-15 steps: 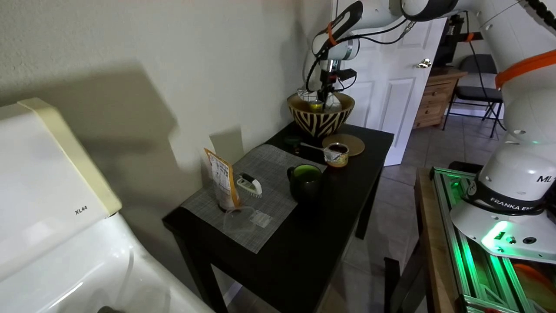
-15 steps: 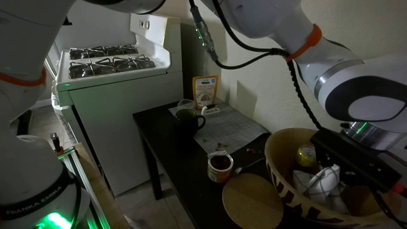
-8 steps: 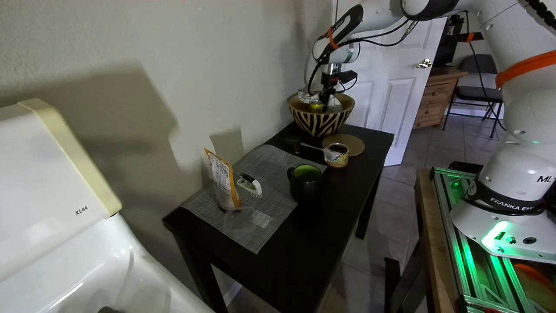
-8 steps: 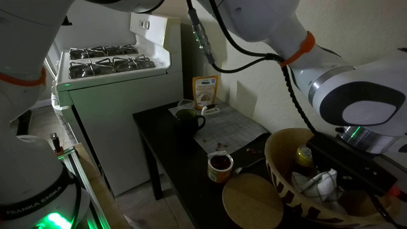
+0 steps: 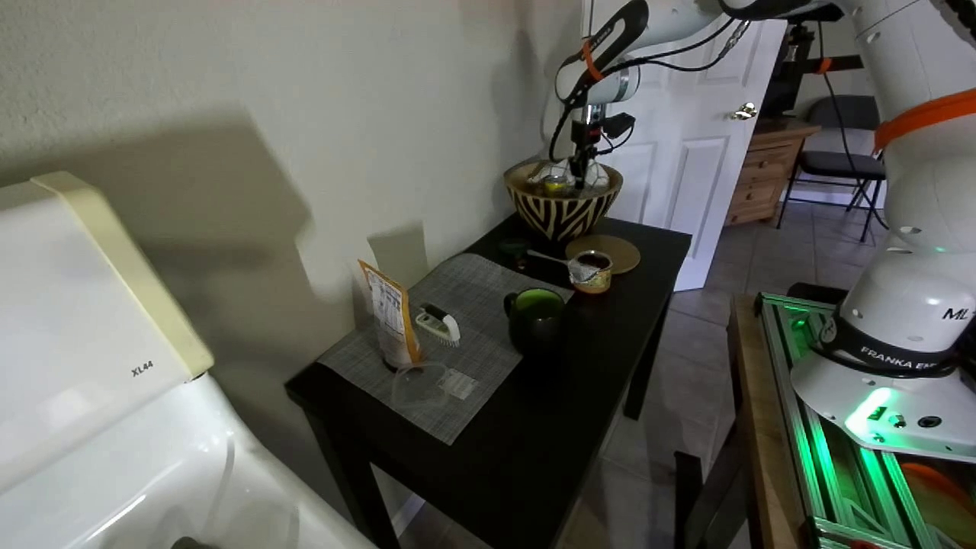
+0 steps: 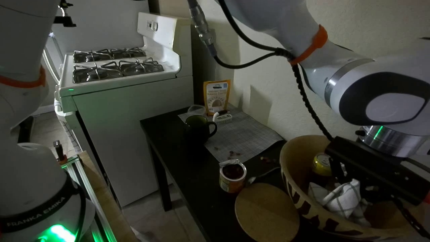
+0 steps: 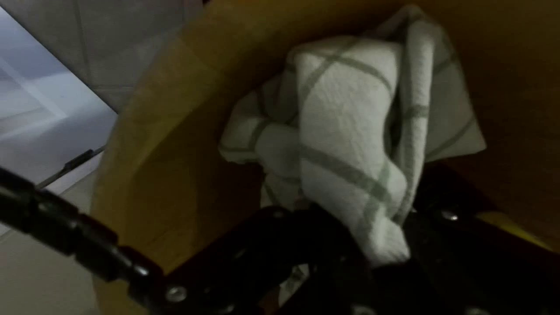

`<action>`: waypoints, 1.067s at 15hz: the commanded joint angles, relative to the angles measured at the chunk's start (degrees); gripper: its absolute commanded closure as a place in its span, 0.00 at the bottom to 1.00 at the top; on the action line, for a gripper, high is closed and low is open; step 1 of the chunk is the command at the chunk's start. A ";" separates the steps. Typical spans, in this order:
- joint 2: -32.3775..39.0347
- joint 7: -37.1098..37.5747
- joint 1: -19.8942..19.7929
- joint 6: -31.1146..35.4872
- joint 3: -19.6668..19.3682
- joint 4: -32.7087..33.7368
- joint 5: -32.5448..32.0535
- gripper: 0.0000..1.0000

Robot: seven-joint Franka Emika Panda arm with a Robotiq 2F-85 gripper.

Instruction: Move the cloth and place it in the bowl

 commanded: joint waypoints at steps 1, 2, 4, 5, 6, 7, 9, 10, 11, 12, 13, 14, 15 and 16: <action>-2.84 2.24 0.33 0.55 -0.98 -2.85 -1.60 0.96; -2.99 2.72 0.53 0.40 -1.29 -2.99 -1.98 0.58; -3.19 3.52 0.45 0.11 -1.42 -2.85 -2.05 0.50; -3.40 3.62 0.19 -0.17 -1.33 -2.62 -1.72 0.43; -3.68 3.54 -0.15 -0.47 -1.13 -2.43 -1.26 0.34; -4.19 3.23 -0.74 -0.87 -0.82 -2.09 -0.40 0.28; -5.90 2.56 -1.70 -0.94 -0.37 -2.20 1.08 0.12; -7.15 2.37 -2.40 -0.99 -0.16 -2.16 2.23 0.06; -8.52 2.16 -3.23 -1.43 0.09 -2.15 3.70 0.00; -10.11 1.70 -4.07 -1.90 0.38 -2.24 5.47 0.00; -12.38 1.00 -5.09 -2.76 1.00 -2.93 8.27 0.00; -14.89 -0.01 -5.69 -2.96 1.55 -4.19 10.96 0.00; -17.51 -0.92 -5.92 -3.50 2.07 -5.76 13.86 0.00; -20.25 -1.83 -5.86 -4.14 2.51 -7.35 16.87 0.00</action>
